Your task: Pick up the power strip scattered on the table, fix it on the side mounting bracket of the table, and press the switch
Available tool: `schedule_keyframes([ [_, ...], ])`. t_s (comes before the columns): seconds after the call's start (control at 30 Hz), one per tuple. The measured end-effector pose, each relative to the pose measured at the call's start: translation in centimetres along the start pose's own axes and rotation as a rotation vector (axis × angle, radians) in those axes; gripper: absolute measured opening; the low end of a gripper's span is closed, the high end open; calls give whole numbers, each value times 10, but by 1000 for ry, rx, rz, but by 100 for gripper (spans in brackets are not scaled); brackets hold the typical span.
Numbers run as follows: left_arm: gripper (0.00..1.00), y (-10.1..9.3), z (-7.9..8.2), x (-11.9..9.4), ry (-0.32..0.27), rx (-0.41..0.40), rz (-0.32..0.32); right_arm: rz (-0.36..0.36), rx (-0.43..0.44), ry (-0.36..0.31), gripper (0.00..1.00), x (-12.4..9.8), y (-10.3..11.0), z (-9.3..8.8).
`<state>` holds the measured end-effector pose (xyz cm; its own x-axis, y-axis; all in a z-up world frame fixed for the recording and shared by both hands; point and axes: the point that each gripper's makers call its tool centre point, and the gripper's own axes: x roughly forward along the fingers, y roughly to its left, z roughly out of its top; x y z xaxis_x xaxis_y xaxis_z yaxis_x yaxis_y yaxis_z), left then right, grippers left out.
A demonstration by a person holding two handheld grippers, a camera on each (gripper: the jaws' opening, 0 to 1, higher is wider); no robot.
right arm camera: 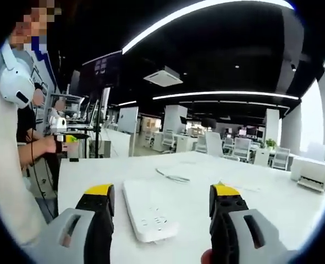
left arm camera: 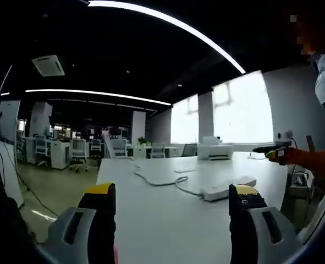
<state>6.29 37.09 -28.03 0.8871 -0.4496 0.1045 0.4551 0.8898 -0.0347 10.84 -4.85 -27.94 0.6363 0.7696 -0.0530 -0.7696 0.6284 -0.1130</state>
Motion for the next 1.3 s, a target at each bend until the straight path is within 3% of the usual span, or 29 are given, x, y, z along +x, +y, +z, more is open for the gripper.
schedule_keyframes([
  [0.47, 88, -2, -5, 1, 12, -23, 2, 20, 43, 1, 69, 7, -3, -16],
  [1.3, 88, 2, -8, -3, 9, -51, 10, 66, 60, 92, 70, 26, -3, -48],
])
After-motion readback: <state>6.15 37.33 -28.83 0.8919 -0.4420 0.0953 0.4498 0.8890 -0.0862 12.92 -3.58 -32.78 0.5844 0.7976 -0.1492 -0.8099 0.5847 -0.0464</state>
